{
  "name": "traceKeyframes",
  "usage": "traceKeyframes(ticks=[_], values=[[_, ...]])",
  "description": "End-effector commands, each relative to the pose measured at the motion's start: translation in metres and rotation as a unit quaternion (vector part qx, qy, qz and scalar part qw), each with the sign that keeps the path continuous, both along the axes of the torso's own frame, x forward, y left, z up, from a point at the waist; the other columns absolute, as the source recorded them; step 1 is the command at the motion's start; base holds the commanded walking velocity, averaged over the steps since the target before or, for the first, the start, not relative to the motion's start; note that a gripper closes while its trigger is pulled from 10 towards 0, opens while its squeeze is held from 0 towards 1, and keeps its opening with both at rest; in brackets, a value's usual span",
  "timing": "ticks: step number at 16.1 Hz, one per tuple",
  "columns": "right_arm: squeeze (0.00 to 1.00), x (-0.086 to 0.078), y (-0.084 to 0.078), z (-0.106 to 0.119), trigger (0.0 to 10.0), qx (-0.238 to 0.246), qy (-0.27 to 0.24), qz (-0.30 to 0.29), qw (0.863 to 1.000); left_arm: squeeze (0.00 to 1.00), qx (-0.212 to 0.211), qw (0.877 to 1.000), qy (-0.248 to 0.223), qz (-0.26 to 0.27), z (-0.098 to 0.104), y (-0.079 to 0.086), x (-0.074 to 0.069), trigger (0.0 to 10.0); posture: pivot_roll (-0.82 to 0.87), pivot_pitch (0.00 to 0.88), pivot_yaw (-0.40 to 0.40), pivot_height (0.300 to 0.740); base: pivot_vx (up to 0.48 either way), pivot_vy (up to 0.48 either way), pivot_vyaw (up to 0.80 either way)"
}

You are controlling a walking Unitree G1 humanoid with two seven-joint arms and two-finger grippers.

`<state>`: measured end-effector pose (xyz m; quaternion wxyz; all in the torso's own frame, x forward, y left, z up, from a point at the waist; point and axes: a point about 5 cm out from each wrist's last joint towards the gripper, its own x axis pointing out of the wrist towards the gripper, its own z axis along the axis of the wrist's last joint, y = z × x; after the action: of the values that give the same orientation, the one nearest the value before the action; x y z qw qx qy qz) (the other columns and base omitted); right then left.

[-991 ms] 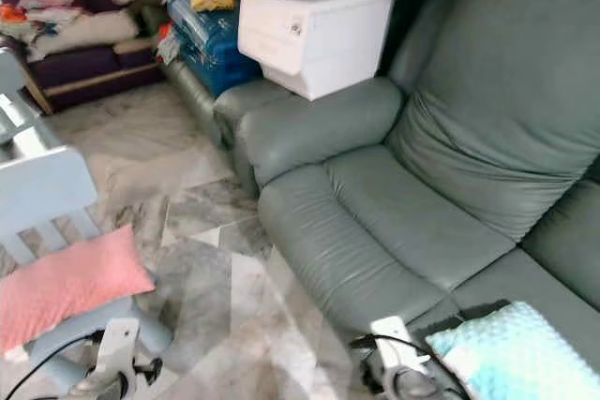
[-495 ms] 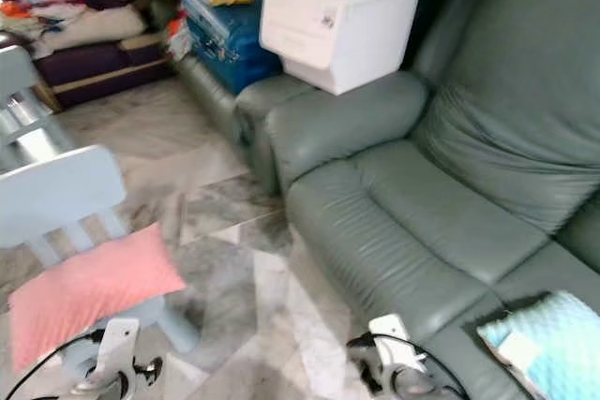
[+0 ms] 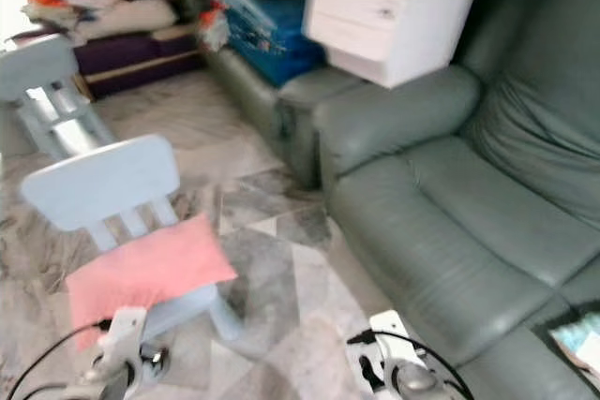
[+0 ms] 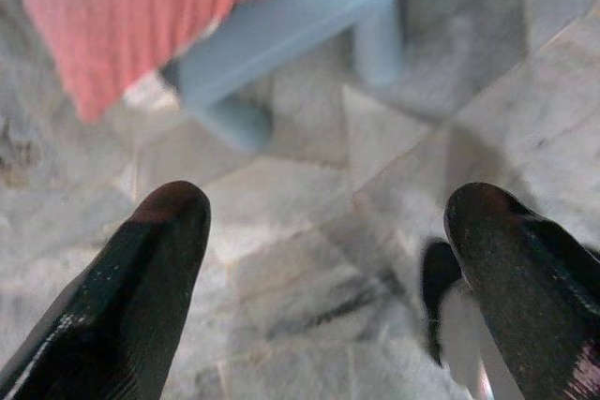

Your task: Move the pillow to the sofa

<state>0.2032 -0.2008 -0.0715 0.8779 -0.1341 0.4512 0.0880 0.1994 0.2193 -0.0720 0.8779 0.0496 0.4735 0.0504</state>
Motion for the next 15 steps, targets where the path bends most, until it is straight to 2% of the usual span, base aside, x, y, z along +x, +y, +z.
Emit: traceKeyframes(ticks=[1,4,14,15], values=[[0.0,0.0029,0.0097,0.0001,10.0,0.01,-0.004,0.006,1.0,0.0,0.019,1.0,0.002,0.001,0.0028,0.0115,0.0004,10.0,-0.12,0.0,0.032,0.74,0.0,0.0,0.79],[0.0,0.0026,0.0103,-0.0001,10.0,0.009,-0.004,0.007,1.0,0.0,0.019,1.0,-0.002,-0.002,0.0035,0.0124,0.001,10.0,-0.12,0.0,0.032,0.74,0.0,0.0,0.79],[0.0,0.0032,0.0113,0.0001,10.0,0.01,-0.005,0.008,1.0,0.0,0.014,1.0,-0.004,-0.001,0.0024,0.0115,-0.0008,10.0,-0.12,0.0,0.033,0.74,0.0,0.0,0.0],[0.0,0.0032,0.011,0.0002,10.0,0.01,-0.006,0.009,1.0,0.0,0.014,1.0,-0.003,0.0,0.0024,0.0112,-0.0006,10.0,-0.12,0.0,0.032,0.74,0.0,0.0,0.77]])
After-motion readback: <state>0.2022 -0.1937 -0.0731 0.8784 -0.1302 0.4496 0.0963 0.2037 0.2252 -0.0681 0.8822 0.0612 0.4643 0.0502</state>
